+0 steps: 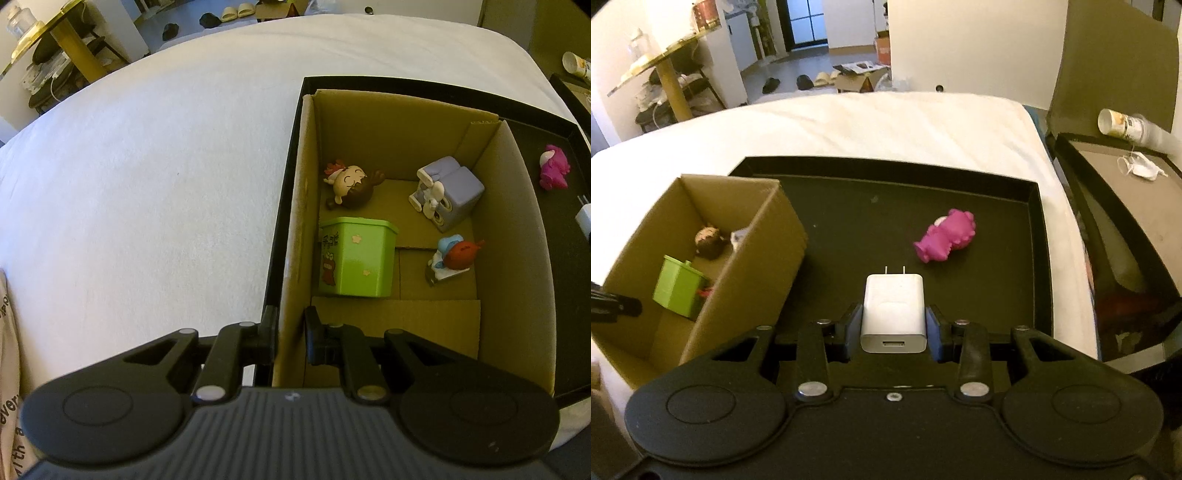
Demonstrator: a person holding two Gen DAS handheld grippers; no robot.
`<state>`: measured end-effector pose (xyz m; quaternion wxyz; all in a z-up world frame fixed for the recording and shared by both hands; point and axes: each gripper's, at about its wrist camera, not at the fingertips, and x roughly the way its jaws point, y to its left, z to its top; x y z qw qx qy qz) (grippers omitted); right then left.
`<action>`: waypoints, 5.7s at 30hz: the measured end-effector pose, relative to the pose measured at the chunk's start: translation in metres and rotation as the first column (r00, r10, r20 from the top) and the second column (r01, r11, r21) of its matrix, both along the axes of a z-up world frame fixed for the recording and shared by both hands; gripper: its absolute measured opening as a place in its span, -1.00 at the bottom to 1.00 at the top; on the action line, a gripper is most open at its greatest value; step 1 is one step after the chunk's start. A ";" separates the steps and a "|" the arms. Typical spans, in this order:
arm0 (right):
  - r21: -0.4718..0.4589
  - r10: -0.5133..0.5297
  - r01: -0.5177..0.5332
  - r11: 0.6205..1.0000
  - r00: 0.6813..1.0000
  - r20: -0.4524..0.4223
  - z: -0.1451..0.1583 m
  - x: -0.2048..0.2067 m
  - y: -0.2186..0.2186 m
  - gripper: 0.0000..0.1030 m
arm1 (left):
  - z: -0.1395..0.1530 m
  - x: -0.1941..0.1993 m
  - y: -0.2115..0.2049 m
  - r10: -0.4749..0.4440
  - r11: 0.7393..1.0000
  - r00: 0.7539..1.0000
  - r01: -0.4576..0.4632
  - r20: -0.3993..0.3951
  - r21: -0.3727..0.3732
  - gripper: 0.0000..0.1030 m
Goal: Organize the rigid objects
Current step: 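Carry the white charger into the box and open the right gripper, then withdraw the right gripper from the box toward the pink toy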
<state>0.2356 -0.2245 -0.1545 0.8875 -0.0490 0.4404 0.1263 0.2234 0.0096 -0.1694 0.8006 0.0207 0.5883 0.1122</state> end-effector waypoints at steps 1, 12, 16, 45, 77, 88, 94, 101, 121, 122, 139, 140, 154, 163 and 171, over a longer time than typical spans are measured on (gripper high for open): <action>0.000 0.003 -0.003 1.000 1.000 0.004 0.001 -0.001 0.001 -0.30 | 0.000 0.000 0.000 0.001 1.000 1.000 -0.001 0.001 -0.002 -0.74; 0.018 0.020 -0.020 1.000 0.999 0.038 0.025 -0.003 0.017 -0.30 | 0.001 0.000 0.003 -0.004 1.000 1.000 0.004 0.001 -0.015 -0.74; 0.006 0.046 -0.046 0.999 0.997 0.058 0.034 -0.004 0.030 -0.30 | 0.002 -0.001 0.004 -0.005 1.000 1.000 0.005 0.003 -0.021 -0.74; 0.017 0.165 -0.167 0.986 0.983 0.083 0.049 -0.007 0.112 -0.30 | 0.004 -0.002 0.007 -0.017 0.998 1.000 0.017 0.016 -0.058 -0.74; 0.034 0.210 -0.209 0.977 0.977 -0.030 0.010 0.011 0.150 -0.29 | 0.011 -0.007 0.021 -0.003 0.993 0.999 0.008 0.042 -0.119 -0.75; 0.081 0.203 -0.198 0.977 0.977 -0.068 -0.002 0.017 0.146 -0.29 | 0.012 -0.008 0.022 -0.003 0.993 0.999 0.009 0.046 -0.117 -0.75; 0.094 0.209 -0.202 0.975 0.975 -0.079 -0.006 0.020 0.149 -0.28 | 0.013 -0.008 0.022 -0.004 0.993 0.999 0.009 0.045 -0.116 -0.75; 0.104 0.190 -0.183 0.978 0.980 -0.058 0.000 0.022 0.143 -0.24 | 0.012 -0.007 0.021 -0.004 0.994 0.999 0.009 0.039 -0.112 -0.75; 0.122 0.098 -0.101 0.987 0.995 0.032 0.036 0.013 0.079 -0.25 | 0.008 -0.003 0.015 -0.009 0.996 1.000 0.011 0.027 -0.087 -0.75; 0.119 0.095 -0.098 0.988 0.995 0.033 0.036 0.012 0.076 -0.25 | 0.008 -0.003 0.015 -0.008 0.996 1.000 0.010 0.028 -0.086 -0.75; 0.103 0.013 -0.017 0.995 0.999 0.038 0.024 0.012 0.029 -0.24 | 0.005 -0.002 0.007 -0.009 0.999 1.000 0.010 0.016 -0.040 -0.75; 0.102 0.007 -0.010 0.995 0.999 0.037 0.023 0.012 0.026 -0.23 | 0.005 -0.002 0.007 -0.010 0.999 1.000 0.010 0.016 -0.037 -0.75; 0.072 -0.099 0.096 0.993 0.995 0.029 0.000 0.039 -0.005 0.33 | 0.001 0.003 -0.006 -0.004 1.000 1.000 0.004 0.001 0.012 -0.72; 0.017 -0.166 0.167 0.986 0.986 -0.019 -0.018 0.076 -0.007 0.50 | 0.001 0.004 -0.013 0.003 1.000 1.000 -0.003 0.002 0.025 -0.71; -0.024 -0.194 0.193 0.981 0.980 -0.047 -0.033 0.095 -0.003 0.57 | -0.002 0.006 -0.018 -0.001 0.998 1.000 0.002 -0.011 0.059 -0.67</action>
